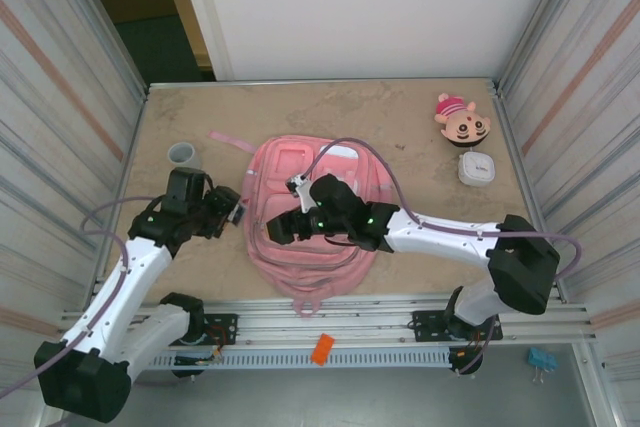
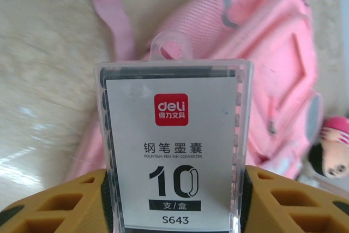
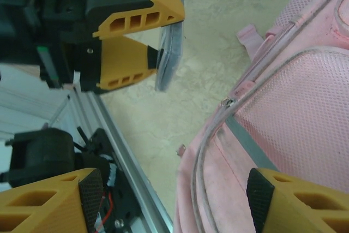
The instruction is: Pack books, pencil case, and school supplies into a backpack
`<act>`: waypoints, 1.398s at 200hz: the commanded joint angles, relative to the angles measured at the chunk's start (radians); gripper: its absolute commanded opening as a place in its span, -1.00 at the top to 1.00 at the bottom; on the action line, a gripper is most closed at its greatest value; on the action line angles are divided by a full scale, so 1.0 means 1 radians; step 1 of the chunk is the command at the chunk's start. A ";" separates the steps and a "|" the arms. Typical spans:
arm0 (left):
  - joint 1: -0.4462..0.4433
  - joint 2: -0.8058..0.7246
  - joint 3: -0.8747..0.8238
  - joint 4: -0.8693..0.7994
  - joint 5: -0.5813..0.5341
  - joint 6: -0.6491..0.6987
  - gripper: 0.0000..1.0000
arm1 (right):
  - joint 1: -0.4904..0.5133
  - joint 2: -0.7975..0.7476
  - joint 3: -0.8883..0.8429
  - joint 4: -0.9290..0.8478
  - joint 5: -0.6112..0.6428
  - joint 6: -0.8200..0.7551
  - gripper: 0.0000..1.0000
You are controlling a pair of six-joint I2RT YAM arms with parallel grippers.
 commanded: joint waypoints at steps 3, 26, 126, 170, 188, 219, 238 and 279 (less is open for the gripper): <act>-0.041 -0.011 -0.004 0.115 0.046 -0.118 -0.07 | 0.009 0.034 -0.003 0.112 -0.016 0.095 -0.41; -0.098 -0.007 0.002 0.146 0.042 -0.152 -0.08 | 0.008 0.061 0.017 0.128 -0.011 0.092 -0.39; -0.246 0.001 -0.049 0.289 0.040 -0.292 -0.08 | -0.021 0.068 0.009 0.188 0.121 0.099 0.36; -0.256 0.023 -0.033 0.307 0.040 -0.292 -0.13 | -0.024 0.009 -0.036 0.200 0.135 0.084 0.75; -0.256 0.029 -0.030 0.301 0.031 -0.272 -0.29 | -0.027 -0.020 -0.052 0.192 0.139 0.074 0.81; -0.257 0.027 0.012 0.199 -0.044 -0.172 -0.61 | -0.048 -0.088 -0.098 0.159 0.149 0.072 0.82; -0.263 0.031 0.071 0.097 -0.123 -0.033 -0.69 | -0.076 -0.153 -0.151 0.127 0.157 0.077 0.82; -0.276 0.037 0.154 -0.044 -0.297 0.381 -0.60 | -0.223 -0.356 -0.264 -0.013 0.097 0.074 0.82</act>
